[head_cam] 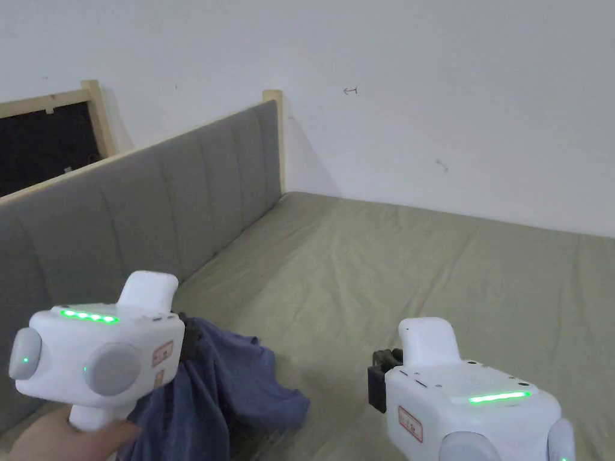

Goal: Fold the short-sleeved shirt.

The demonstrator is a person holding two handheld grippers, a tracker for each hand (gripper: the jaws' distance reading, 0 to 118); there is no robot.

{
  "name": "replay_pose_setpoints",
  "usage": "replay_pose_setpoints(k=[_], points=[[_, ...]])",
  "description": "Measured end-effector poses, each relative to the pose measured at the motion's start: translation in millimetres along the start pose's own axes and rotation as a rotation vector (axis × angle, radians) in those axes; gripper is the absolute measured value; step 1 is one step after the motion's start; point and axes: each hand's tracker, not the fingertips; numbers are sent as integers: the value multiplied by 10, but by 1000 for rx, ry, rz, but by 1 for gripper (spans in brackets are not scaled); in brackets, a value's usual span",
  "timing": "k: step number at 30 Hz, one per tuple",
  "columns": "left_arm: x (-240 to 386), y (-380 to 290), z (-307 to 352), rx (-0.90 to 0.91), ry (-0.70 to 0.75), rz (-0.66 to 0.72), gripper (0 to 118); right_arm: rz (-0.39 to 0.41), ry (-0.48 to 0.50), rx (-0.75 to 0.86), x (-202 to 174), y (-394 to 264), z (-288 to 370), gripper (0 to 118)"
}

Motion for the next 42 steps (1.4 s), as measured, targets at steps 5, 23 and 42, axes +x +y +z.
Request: replay_pose_setpoints(k=[5,23,42], points=[[563,805,557,187,-196,-16,2,-70,-62,106,408,179,561,0],[4162,939,593,15,-803,-315,2,-169,-500,258,2209,-176,2593,0],[4878,-419,-526,-461,-923,-47,100,-350,-608,83,2956,-968,2521,0]])
